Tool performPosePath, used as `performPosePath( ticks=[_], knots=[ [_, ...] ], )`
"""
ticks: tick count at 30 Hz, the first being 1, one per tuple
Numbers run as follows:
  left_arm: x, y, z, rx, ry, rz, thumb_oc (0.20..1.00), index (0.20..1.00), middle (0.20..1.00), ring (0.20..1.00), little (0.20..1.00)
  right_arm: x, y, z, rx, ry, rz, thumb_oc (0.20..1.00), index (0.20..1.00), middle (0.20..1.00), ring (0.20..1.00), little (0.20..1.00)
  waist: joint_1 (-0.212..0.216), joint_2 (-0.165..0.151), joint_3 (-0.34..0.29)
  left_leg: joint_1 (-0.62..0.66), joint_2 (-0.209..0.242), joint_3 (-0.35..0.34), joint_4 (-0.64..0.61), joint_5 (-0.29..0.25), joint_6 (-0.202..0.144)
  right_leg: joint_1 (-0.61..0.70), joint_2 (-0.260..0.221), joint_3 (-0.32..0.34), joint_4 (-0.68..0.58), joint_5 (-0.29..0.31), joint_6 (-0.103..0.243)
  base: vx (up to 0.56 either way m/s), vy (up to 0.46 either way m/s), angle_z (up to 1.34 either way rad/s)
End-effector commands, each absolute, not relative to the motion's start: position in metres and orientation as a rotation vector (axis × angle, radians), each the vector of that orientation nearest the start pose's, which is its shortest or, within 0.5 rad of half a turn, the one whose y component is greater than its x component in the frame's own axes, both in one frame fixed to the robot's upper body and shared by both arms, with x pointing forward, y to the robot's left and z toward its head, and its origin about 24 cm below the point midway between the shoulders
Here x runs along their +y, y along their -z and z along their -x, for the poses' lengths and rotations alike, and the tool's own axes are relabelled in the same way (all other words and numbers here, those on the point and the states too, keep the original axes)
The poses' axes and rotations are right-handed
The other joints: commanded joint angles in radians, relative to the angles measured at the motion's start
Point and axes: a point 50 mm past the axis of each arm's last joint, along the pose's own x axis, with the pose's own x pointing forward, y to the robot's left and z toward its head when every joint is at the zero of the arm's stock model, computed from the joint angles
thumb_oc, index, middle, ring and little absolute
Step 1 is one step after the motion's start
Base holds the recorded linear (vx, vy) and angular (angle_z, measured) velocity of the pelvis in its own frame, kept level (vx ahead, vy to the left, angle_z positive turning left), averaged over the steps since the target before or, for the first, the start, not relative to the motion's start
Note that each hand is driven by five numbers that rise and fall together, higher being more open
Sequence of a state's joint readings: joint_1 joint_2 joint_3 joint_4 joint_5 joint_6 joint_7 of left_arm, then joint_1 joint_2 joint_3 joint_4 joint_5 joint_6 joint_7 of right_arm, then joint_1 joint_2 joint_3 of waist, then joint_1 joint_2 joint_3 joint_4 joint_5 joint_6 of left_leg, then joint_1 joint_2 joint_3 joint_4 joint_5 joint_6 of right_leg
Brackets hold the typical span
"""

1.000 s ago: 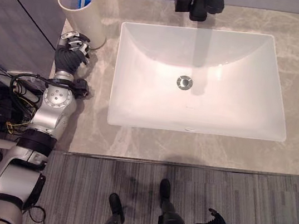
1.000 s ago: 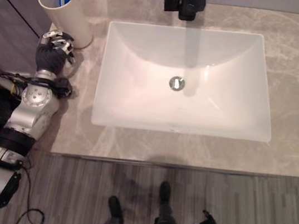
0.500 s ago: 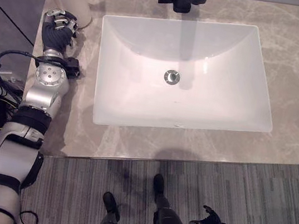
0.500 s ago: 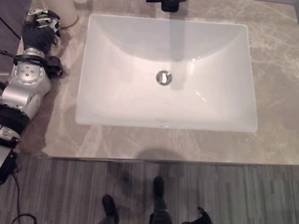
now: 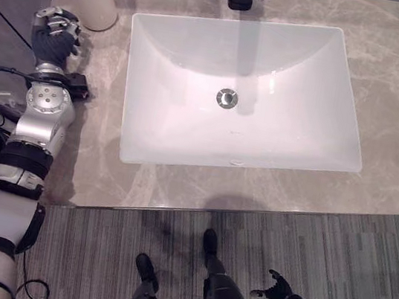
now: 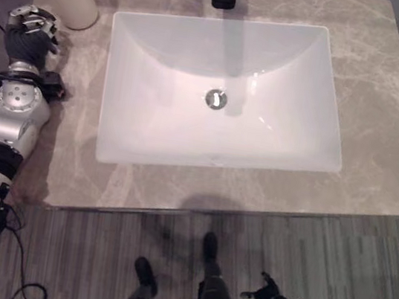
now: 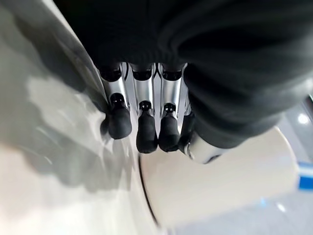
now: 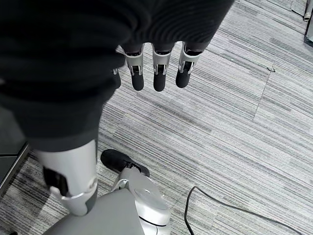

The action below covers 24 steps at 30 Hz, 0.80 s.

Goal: Put brush and paste in cup on sink, flatten towel.

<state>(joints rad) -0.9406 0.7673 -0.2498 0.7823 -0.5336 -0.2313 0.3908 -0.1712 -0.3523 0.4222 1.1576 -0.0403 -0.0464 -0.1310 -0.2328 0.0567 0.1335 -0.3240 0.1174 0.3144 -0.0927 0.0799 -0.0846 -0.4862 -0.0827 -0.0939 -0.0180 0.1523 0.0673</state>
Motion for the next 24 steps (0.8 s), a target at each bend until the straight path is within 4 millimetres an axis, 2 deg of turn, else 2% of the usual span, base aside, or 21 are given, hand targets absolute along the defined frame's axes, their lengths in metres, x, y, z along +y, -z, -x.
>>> performPosePath(
  ticks=[1, 11, 24],
  knots=[
    [0.327, -0.255, -0.364, -0.424, -0.647, -0.139, 0.2, 0.2, 0.2, 0.2, 0.2, -0.253, 0.121, -0.18, 0.907, -0.03, 0.673, 1.0, 1.0, 1.0, 1.0, 1.0, 0.007, 0.039, 0.04, 0.133, 0.057, -0.057, 0.005, -0.027, -0.079, -0.132, -0.017, -0.054, 0.24, -0.098, 0.063, 0.0, 0.0, 0.0],
    [0.328, -0.28, -0.367, -0.443, -0.653, -0.238, 0.2, 0.2, 0.2, 0.2, 0.2, -0.254, 0.122, -0.177, 0.905, -0.025, 0.653, 1.0, 1.0, 1.0, 1.0, 1.0, -0.015, 0.039, 0.046, 0.112, 0.066, -0.062, 0.005, -0.017, -0.09, -0.176, -0.006, -0.052, 0.272, -0.109, 0.06, 0.0, -0.003, 0.0],
    [0.313, -0.28, -0.374, -0.46, -0.623, -0.231, 0.2, 0.2, 0.2, 0.2, 0.2, -0.25, 0.123, -0.174, 0.879, -0.019, 0.624, 1.0, 1.0, 1.0, 1.0, 1.0, -0.048, 0.036, 0.041, 0.093, 0.091, -0.039, 0.005, 0.012, -0.11, -0.221, 0.037, -0.03, 0.266, -0.107, 0.047, 0.02, -0.018, -0.03]
  ],
)
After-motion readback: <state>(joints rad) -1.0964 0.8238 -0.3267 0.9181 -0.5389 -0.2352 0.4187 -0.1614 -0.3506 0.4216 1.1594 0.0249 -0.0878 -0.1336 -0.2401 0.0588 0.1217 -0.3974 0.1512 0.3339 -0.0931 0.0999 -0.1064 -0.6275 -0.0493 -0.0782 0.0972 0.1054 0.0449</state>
